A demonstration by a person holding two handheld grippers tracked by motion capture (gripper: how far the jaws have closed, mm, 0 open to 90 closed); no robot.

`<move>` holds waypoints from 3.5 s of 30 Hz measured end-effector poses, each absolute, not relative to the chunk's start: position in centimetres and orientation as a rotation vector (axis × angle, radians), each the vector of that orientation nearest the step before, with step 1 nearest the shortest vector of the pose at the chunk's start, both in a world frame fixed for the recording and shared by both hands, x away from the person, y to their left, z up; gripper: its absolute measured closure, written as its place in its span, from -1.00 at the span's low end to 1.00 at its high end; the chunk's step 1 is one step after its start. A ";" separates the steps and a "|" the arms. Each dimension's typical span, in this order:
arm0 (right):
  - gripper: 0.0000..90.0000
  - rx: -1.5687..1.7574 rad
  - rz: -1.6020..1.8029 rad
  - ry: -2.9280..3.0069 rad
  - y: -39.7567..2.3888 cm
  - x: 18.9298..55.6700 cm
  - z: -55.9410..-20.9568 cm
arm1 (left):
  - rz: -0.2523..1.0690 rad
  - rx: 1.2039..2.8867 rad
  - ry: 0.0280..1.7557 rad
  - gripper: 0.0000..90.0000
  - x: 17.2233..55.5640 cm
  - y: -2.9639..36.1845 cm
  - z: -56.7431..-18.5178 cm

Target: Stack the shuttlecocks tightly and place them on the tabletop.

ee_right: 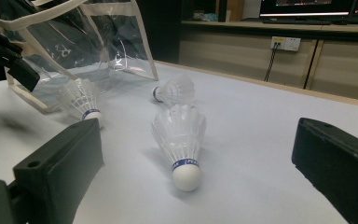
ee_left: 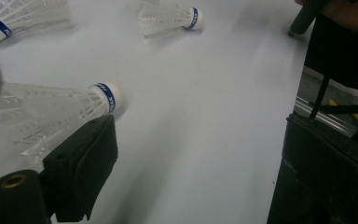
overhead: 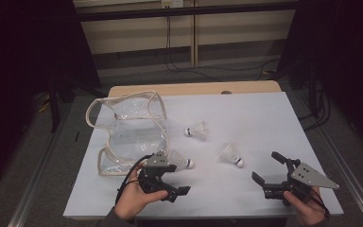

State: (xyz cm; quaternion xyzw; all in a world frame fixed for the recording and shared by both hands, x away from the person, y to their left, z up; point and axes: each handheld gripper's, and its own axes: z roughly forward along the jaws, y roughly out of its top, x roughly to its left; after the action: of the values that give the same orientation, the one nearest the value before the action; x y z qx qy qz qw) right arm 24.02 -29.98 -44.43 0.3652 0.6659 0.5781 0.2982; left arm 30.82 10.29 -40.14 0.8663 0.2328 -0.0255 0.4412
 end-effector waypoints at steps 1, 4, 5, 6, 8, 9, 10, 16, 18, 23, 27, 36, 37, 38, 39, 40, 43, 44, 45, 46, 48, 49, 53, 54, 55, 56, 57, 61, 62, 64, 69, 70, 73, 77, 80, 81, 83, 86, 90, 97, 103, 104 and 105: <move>-0.97 0.970 1.537 1.769 -30.0 24.0 -44.4 | -0.066 2.151 0.577 -0.77 30.8 10.4 -40.2; -0.97 0.969 1.536 1.770 -30.0 24.0 -44.4 | -0.062 2.148 0.571 -0.77 30.8 10.7 -40.1; -0.97 0.970 1.536 1.770 -30.0 24.0 -44.4 | -0.059 2.144 0.577 -0.78 30.8 10.7 -40.1; -0.97 0.969 1.536 1.769 -30.0 24.0 -44.4 | -0.056 2.144 0.572 -0.79 30.7 10.9 -40.1; -0.97 0.969 1.536 1.769 -30.0 24.0 -44.4 | -0.056 2.147 0.570 -0.80 30.7 11.1 -40.0; -0.97 0.970 1.536 1.769 -30.0 24.0 -44.4 | -0.054 2.142 0.570 -0.81 30.7 11.3 -40.0; -0.97 0.969 1.536 1.769 -30.0 24.0 -44.4 | -0.052 2.141 0.570 -0.81 30.6 11.4 -40.0; -0.97 0.964 1.532 1.774 -29.9 24.0 -44.4 | -0.061 2.132 0.560 -0.77 30.6 12.3 -40.0; -0.97 0.963 1.533 1.772 -29.9 24.0 -44.4 | -0.051 2.132 0.556 -0.77 30.6 12.5 -39.9; -0.97 0.961 1.531 1.770 -29.9 24.0 -44.4 | -0.036 2.126 0.555 -0.77 30.5 13.1 -39.7; -0.97 0.963 1.532 1.773 -29.9 24.0 -44.4 | -0.029 2.122 0.557 -0.77 30.5 13.4 -39.5; -0.97 0.960 1.532 1.773 -29.9 24.1 -44.4 | 0.000 2.116 0.579 -0.83 30.5 14.3 -39.5; -0.97 0.960 1.532 1.773 -29.9 24.1 -44.4 | 0.002 2.116 0.580 -0.83 30.5 14.4 -39.5; -0.97 0.960 1.531 1.774 -29.9 24.1 -44.4 | 0.005 2.115 0.583 -0.84 30.5 14.6 -39.5; -0.97 0.959 1.531 1.774 -29.9 24.1 -44.4 | 0.010 2.118 0.584 -0.84 30.5 14.8 -39.5; -0.97 0.959 1.531 1.773 -29.9 24.1 -44.4 | 0.011 2.116 0.590 -0.85 30.5 14.9 -39.5; -0.97 0.960 1.531 1.775 -29.9 24.1 -44.4 | 0.018 2.122 0.596 -0.86 30.4 15.5 -39.5; -0.97 0.960 1.530 1.776 -29.9 24.1 -44.4 | 0.023 2.122 0.600 -0.86 30.4 15.6 -39.5; -0.97 0.959 1.530 1.776 -29.8 24.1 -44.4 | 0.029 2.121 0.602 -0.86 30.4 15.8 -39.5; -0.97 0.961 1.531 1.777 -29.8 24.1 -44.4 | 0.030 2.125 0.605 -0.86 30.4 16.0 -39.5; -0.97 0.962 1.531 1.776 -29.8 24.1 -44.4 | 0.039 2.127 0.610 -0.86 30.5 16.3 -39.5; -0.97 0.960 1.530 1.775 -29.8 24.1 -44.4 | 0.039 2.132 0.612 -0.86 30.5 16.4 -39.5; -0.97 0.963 1.531 1.776 -29.8 24.1 -44.4 | 0.049 2.138 0.611 -0.86 30.5 16.7 -39.6; -0.97 0.963 1.532 1.775 -29.8 24.1 -44.4 | 0.053 2.136 0.612 -0.86 30.6 16.8 -39.6; -0.97 0.963 1.531 1.775 -29.8 24.1 -44.4 | 0.054 2.138 0.610 -0.86 30.6 16.9 -39.6; -0.97 0.962 1.531 1.775 -29.8 24.1 -44.4 | 0.058 2.135 0.610 -0.86 30.6 17.0 -39.6; -0.97 0.962 1.532 1.775 -29.8 24.1 -44.4 | 0.059 2.133 0.609 -0.86 30.6 17.1 -39.6; -0.97 0.966 1.532 1.777 -29.8 24.1 -44.5 | 0.080 2.135 0.613 -0.85 30.7 17.5 -39.5; -0.97 0.965 1.531 1.777 -29.8 24.1 -44.5 | 0.086 2.128 0.621 -0.84 30.8 17.6 -39.5; -0.97 0.963 1.531 1.776 -29.8 24.1 -44.4 | 0.094 2.130 0.620 -0.84 30.8 17.7 -39.5; -0.97 0.963 1.530 1.775 -29.8 24.1 -44.4 | 0.103 2.134 0.619 -0.81 30.9 18.1 -39.5; -0.97 0.961 1.529 1.776 -29.8 24.1 -44.4 | 0.099 2.134 0.626 -0.81 30.9 18.2 -39.5; -0.97 0.961 1.528 1.776 -29.8 24.1 -44.4 | 0.103 2.134 0.632 -0.82 31.0 18.4 -39.7; -0.97 0.963 1.530 1.775 -29.8 24.1 -44.4 | 0.113 2.137 0.625 -0.82 31.0 18.5 -39.7; -0.97 0.960 1.528 1.776 -29.8 24.1 -44.4 | 0.115 2.138 0.622 -0.82 31.0 18.7 -39.7; -0.97 0.959 1.529 1.776 -29.8 24.1 -44.4 | 0.116 2.138 0.624 -0.82 31.0 18.7 -39.7; -0.97 0.961 1.529 1.776 -29.8 24.0 -44.4 | 0.113 2.139 0.625 -0.82 30.9 18.8 -39.7; -0.97 0.959 1.530 1.775 -29.8 24.0 -44.4 | 0.115 2.139 0.623 -0.82 30.9 18.8 -39.8; -0.97 0.959 1.530 1.775 -29.8 24.0 -44.4 | 0.117 2.136 0.629 -0.83 30.7 19.1 -39.8; -0.97 0.953 1.526 1.774 -29.7 24.1 -44.4 | 0.119 2.100 0.627 -0.86 30.7 19.9 -40.2; -0.95 0.939 1.525 1.780 -29.6 24.0 -44.3 | 0.130 2.103 0.618 -0.86 30.5 20.4 -40.2; -0.95 0.937 1.517 1.782 -29.6 24.0 -44.3 | 0.130 2.097 0.622 -0.86 30.5 20.6 -40.1; -0.95 0.936 1.518 1.782 -29.6 24.0 -44.3 | 0.132 2.095 0.620 -0.86 30.5 20.6 -40.0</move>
State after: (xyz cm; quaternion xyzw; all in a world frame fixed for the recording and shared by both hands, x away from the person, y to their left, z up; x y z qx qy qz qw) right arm 24.01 -29.59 -44.27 0.3534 0.6732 0.5733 0.3052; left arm 30.53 20.65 -40.04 0.8506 0.2519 0.0536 0.4584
